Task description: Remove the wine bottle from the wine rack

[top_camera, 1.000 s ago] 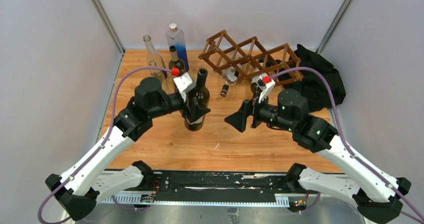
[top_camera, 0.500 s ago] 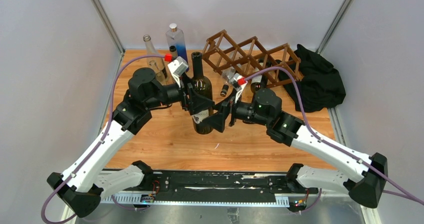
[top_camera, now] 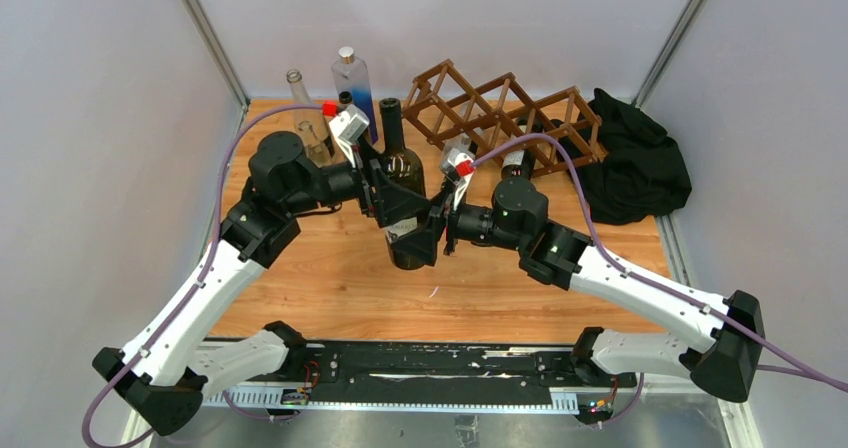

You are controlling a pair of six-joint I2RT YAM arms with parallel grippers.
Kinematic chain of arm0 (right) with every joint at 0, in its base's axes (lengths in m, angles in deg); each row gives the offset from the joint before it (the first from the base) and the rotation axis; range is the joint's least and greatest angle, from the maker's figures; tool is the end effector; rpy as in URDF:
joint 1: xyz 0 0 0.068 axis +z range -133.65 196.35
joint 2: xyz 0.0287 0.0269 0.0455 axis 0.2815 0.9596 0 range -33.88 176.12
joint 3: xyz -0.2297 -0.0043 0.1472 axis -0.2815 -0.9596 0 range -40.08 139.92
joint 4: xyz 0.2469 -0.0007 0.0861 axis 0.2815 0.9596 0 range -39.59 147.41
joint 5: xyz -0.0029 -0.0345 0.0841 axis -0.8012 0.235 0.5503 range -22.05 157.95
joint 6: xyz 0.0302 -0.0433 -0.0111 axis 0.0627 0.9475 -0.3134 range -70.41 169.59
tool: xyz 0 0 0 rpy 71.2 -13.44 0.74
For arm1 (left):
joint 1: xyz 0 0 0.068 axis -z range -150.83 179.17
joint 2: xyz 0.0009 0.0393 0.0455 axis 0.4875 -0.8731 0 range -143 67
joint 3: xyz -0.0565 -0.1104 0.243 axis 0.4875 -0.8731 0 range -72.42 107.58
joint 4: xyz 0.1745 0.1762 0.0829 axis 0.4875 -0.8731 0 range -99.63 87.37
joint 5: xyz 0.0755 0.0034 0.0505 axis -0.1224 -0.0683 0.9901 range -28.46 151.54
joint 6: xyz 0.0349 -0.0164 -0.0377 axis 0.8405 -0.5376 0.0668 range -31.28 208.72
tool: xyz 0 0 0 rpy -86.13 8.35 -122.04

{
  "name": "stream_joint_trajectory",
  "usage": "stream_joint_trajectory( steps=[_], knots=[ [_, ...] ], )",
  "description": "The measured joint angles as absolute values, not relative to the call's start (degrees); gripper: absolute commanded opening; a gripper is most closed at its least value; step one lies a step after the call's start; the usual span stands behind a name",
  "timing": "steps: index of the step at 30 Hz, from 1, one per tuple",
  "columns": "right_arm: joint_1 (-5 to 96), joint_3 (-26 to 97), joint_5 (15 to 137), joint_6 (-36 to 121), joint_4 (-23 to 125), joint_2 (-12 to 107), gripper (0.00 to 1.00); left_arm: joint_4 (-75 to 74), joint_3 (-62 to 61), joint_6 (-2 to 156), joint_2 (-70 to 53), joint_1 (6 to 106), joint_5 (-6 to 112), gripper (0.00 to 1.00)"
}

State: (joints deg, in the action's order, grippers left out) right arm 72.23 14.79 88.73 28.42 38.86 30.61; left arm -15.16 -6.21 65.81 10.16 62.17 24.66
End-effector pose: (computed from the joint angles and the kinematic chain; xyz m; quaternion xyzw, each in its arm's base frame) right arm 0.1383 0.2266 0.3736 -0.3277 0.6139 0.5385 0.4752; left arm 0.1643 -0.1323 0.4280 0.2771 0.6672 -0.5086 0.4683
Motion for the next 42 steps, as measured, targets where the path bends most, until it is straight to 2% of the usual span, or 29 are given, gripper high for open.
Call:
stream_joint_trajectory(
  steps=[6,10,14,21,22,23,24,26,27,34,42],
  knots=[
    [73.41,15.36,85.43,32.77,44.35,30.35,0.0,-14.95,-1.92,64.04,10.14,60.22,24.61,0.98],
    [73.87,14.77,83.46,34.52,48.15,29.45,0.0,-13.92,-0.24,63.18,9.85,59.04,23.48,0.87],
    [74.02,14.03,82.17,36.38,50.66,28.8,0.0,-12.98,0.59,62.77,8.96,58.43,21.97,0.67],
    [74.15,13.64,80.73,37.62,53.24,27.53,0.0,-14.07,1.16,64.49,6.01,57.42,20.35,0.13],
    [74.19,13.53,80.4,37.69,53.46,27.49,0.08,-14.82,1.53,65.08,5.61,57.42,20.24,0.07],
    [74.21,13.4,80.33,37.67,53.48,27.49,0.25,-15.65,2.08,65.78,5.15,57.42,20.18,0.02],
    [74.24,13.31,80.09,37.65,53.48,27.49,0.48,-16.52,2.64,66.33,4.76,57.47,20.11,0.0],
    [74.24,13.29,79.29,37.62,53.57,27.49,0.81,-18.66,4.52,67.84,3.56,57.53,19.96,0.0],
    [74.24,13.29,78.61,37.6,53.63,27.49,0.87,-19.4,5.25,68.47,3.01,57.53,19.96,0.0],
    [74.24,13.2,72.03,35.79,55.47,24.53,0.92,-27.47,14.4,79.2,-5.29,55.63,21.64,0.0],
    [74.17,8.78,62.83,32.73,59.1,14.15,0.93,-22.57,17.64,83.42,-16.05,49.62,23.85,0.0]
  ],
)
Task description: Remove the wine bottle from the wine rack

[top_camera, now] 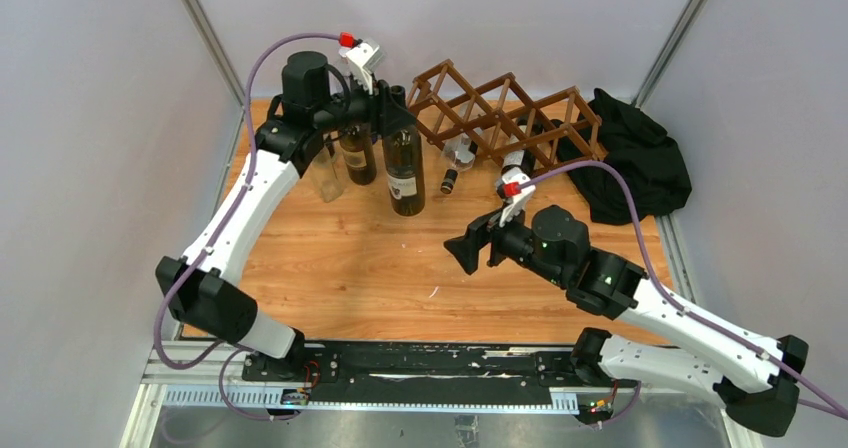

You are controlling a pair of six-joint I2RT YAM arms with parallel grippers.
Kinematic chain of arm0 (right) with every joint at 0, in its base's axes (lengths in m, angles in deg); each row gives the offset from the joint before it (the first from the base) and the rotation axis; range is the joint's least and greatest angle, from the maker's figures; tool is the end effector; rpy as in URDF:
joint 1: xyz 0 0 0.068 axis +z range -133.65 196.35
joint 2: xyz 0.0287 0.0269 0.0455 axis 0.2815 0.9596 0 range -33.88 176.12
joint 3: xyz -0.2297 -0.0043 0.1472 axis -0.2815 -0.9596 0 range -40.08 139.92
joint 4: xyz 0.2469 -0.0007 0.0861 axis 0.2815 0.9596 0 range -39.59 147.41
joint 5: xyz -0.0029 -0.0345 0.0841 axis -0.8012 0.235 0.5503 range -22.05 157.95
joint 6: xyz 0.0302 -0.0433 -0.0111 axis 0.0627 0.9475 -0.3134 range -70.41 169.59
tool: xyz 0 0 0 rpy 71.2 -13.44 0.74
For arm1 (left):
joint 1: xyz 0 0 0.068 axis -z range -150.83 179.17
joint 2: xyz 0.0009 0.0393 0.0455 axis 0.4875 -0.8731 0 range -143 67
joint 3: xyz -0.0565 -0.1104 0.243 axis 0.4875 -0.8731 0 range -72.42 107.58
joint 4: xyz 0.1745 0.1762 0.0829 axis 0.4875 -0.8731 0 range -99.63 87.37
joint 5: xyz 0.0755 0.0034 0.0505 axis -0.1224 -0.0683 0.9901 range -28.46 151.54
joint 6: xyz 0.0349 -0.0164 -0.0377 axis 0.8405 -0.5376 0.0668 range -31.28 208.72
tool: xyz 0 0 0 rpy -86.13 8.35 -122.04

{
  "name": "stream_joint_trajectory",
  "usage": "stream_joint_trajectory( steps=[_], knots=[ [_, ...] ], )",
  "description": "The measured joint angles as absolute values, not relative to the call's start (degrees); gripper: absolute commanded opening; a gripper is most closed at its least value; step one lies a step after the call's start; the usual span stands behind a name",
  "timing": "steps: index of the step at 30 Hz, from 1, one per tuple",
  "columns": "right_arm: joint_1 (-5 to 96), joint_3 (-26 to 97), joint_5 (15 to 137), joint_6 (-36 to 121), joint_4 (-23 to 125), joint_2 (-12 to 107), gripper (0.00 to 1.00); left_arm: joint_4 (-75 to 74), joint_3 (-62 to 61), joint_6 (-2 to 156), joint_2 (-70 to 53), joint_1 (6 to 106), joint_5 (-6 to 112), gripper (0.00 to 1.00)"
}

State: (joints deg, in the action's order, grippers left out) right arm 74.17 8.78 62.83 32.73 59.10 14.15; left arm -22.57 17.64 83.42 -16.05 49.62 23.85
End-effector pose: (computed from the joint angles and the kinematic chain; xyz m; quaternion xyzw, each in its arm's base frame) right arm 0.1071 0.1643 0.3584 -0.2360 0.7158 0.3713 0.5423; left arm 0.2955 -0.1334 0.4422 0.2970 0.7073 -0.3777 0.5185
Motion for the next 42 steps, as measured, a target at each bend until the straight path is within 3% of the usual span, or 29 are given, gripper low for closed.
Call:
stream_joint_trajectory(
  steps=[7,15,30,36,39,42],
  knots=[
    [71.88,8.57,54.32,26.74,66.16,11.35,0.86,-16.61,17.88,87.62,-22.93,48.4,24.7,0.0],
    [70.59,9.61,49.82,21.65,71.64,11.77,0.86,-13.15,18.34,94.37,-29.38,48.35,25.09,0.0],
    [61.3,12.54,51.9,17.45,72.56,16.47,0.86,-3.69,15.04,101.43,-36.22,46.04,25.09,0.0],
    [57.71,14.2,54.5,15.07,72.58,21.78,0.88,1.91,11.61,102.5,-36.18,44.81,24.44,0.35],
    [57.14,15.36,55.02,14.06,72.82,24.88,0.89,3.59,10.82,101.91,-36.11,44.62,24.26,0.58],
    [56.62,17.18,55.57,13.14,73.0,28.29,0.89,5.14,10.01,100.27,-35.72,44.33,24.11,0.91]
  ],
)
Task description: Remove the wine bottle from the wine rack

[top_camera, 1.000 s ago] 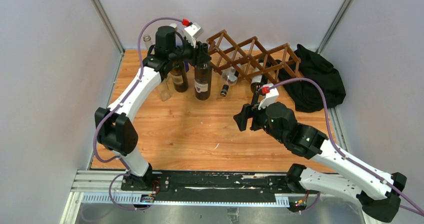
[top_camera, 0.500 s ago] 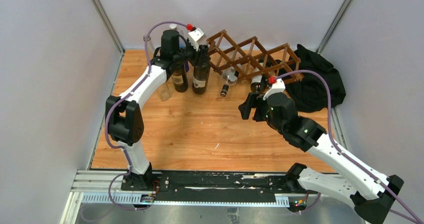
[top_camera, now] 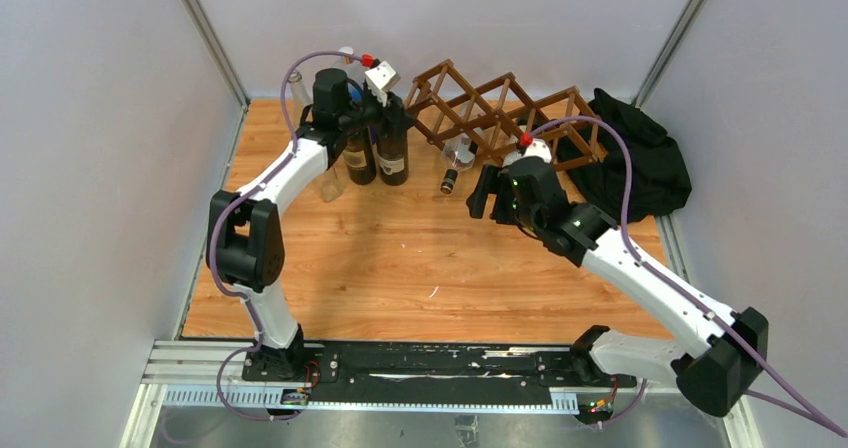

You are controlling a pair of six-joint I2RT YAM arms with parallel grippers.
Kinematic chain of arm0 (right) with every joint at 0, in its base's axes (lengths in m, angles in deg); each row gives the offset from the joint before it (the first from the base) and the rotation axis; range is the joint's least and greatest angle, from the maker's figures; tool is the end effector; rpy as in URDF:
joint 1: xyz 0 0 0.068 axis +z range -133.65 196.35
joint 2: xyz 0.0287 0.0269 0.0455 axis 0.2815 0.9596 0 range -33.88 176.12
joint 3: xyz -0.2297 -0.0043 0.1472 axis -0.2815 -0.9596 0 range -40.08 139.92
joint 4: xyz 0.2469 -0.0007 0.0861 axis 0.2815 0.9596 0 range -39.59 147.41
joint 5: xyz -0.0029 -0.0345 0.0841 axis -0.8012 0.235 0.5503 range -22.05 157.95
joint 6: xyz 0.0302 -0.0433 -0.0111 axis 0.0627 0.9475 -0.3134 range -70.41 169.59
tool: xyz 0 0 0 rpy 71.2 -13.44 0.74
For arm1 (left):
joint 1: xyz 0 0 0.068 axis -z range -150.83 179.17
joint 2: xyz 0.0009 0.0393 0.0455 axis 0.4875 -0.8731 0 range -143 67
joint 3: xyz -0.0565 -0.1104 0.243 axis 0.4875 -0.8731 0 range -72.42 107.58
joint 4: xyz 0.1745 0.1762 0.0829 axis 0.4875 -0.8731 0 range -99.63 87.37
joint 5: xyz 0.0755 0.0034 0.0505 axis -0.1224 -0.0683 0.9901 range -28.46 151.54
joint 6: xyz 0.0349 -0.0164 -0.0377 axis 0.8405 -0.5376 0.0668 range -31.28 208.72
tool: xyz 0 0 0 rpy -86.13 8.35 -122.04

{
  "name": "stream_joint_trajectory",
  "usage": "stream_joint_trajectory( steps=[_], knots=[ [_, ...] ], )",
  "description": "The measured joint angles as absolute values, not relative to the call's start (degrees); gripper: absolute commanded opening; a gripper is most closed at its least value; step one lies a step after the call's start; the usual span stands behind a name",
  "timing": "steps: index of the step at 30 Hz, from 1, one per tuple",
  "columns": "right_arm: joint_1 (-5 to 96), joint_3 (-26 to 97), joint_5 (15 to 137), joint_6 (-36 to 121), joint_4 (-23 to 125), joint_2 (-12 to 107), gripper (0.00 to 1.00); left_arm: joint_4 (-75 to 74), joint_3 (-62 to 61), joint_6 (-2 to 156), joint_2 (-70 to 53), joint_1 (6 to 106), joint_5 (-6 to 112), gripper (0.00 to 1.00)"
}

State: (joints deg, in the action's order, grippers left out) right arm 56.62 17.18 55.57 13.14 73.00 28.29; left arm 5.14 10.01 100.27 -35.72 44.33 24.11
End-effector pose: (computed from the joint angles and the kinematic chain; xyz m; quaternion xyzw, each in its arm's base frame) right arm 0.1900 0.1510 0.3356 0.0275 0.8513 0.2478 0.4617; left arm 0.4080 -0.1330 0.3202 0.3659 0.6724 -0.2688 0.5846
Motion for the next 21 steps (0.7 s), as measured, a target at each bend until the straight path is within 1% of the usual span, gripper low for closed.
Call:
stream_joint_trajectory(
  steps=[1,2,11,14,18,21],
  knots=[
    [56.2,18.12,55.9,12.86,73.02,29.78,0.89,5.18,9.97,100.19,-35.68,44.2,24.13,0.97],
    [55.75,18.88,56.2,12.58,73.02,31.14,0.89,5.58,9.75,99.36,-35.37,44.03,24.26,0.99],
    [51.07,26.36,59.13,10.0,72.87,45.15,0.89,4.13,9.53,92.51,-28.0,42.5,24.2,1.0],
    [50.52,29.88,59.59,9.54,72.28,50.81,0.87,-2.03,15.58,91.23,-27.48,42.47,23.96,1.0],
    [49.93,35.23,59.99,8.99,70.4,59.62,0.83,-16.87,27.43,93.06,-26.96,42.43,24.22,1.0],
    [49.36,38.42,60.01,8.44,69.07,65.82,0.79,-27.1,31.52,95.73,-24.73,42.37,24.57,1.0]
  ],
)
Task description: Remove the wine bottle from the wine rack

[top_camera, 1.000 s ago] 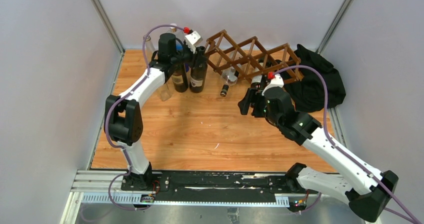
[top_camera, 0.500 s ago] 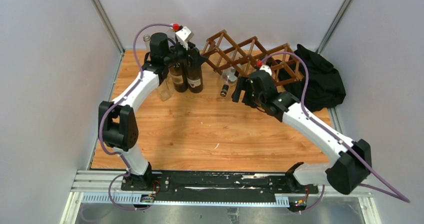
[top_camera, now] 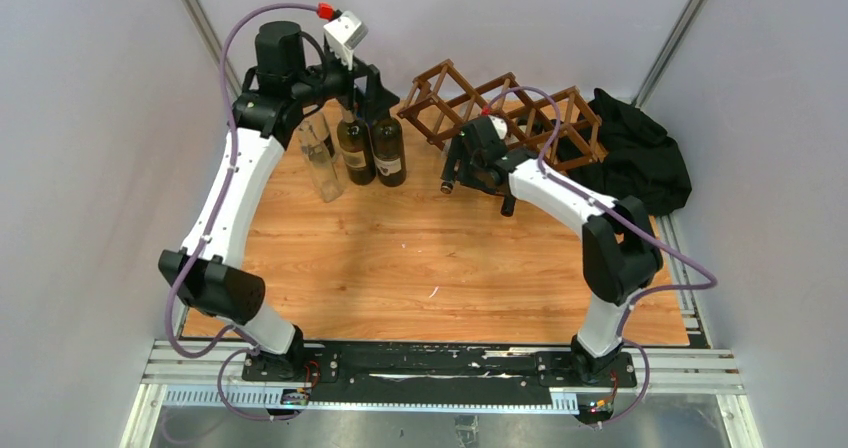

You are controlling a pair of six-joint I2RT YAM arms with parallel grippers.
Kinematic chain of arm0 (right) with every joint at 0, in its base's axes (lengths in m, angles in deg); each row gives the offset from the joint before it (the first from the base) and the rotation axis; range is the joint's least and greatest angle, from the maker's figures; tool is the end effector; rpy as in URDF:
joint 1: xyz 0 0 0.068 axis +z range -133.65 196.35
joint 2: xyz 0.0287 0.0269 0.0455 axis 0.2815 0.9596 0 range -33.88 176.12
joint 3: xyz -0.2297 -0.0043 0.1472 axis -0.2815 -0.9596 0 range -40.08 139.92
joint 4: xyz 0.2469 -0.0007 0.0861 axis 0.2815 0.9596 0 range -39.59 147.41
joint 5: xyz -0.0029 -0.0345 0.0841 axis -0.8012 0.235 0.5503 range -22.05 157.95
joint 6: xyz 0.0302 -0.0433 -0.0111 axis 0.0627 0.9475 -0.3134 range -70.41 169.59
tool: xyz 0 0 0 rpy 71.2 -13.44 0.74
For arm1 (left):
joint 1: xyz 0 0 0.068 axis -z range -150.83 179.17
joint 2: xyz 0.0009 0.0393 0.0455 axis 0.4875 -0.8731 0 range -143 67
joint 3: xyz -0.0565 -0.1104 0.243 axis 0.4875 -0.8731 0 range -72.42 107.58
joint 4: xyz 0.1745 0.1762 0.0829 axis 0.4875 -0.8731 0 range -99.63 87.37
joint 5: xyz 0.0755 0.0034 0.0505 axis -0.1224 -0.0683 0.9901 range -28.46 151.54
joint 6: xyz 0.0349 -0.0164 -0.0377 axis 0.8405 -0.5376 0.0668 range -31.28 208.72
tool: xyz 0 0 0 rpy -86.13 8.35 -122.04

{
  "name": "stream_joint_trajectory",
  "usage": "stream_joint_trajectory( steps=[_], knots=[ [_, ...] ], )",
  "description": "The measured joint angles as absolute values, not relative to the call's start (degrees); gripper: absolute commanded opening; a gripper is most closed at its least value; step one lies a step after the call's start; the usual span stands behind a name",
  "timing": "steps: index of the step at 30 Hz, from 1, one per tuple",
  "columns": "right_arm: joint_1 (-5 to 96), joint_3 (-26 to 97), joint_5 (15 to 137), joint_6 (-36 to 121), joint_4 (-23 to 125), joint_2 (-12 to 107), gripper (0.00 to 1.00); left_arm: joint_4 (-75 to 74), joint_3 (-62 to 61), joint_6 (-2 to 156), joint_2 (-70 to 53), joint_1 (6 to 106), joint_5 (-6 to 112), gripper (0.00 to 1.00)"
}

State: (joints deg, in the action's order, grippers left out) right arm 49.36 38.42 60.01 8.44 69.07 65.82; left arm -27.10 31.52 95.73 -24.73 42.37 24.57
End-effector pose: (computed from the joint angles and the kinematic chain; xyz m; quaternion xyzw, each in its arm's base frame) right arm 0.3369 0.2130 0.2710 0.0934 0.8992 0.2048 0.3751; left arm 0.3406 -0.1019 0.4662 0.3254 0.6920 -0.2786 0.5810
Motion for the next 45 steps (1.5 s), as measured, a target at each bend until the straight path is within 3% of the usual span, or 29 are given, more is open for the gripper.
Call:
stream_joint_trajectory(
  steps=[9,12,15,19,32,45],
  knots=[
    [48.93,43.86,59.88,5.56,67.56,76.64,0.65,-48.54,32.74,102.11,-16.4,42.32,25.33,1.0],
    [48.93,45.44,59.9,3.88,66.42,79.31,0.55,-52.15,32.06,103.66,-13.64,41.71,26.65,1.0],
    [48.93,45.83,60.1,2.7,65.2,80.51,0.4,-53.94,30.43,104.38,-11.37,40.94,27.37,1.0],
    [48.9,43.89,59.96,0.99,63.38,79.83,0.01,-55.51,25.46,105.67,-8.31,40.86,27.89,1.0],
    [50.08,29.59,60.31,1.67,58.6,67.09,0.0,-56.96,16.87,108.3,-6.15,40.86,29.81,1.0],
    [55.85,13.9,59.37,1.73,62.14,46.72,0.0,-57.11,13.49,111.44,-6.04,40.86,29.62,1.0]
  ],
)
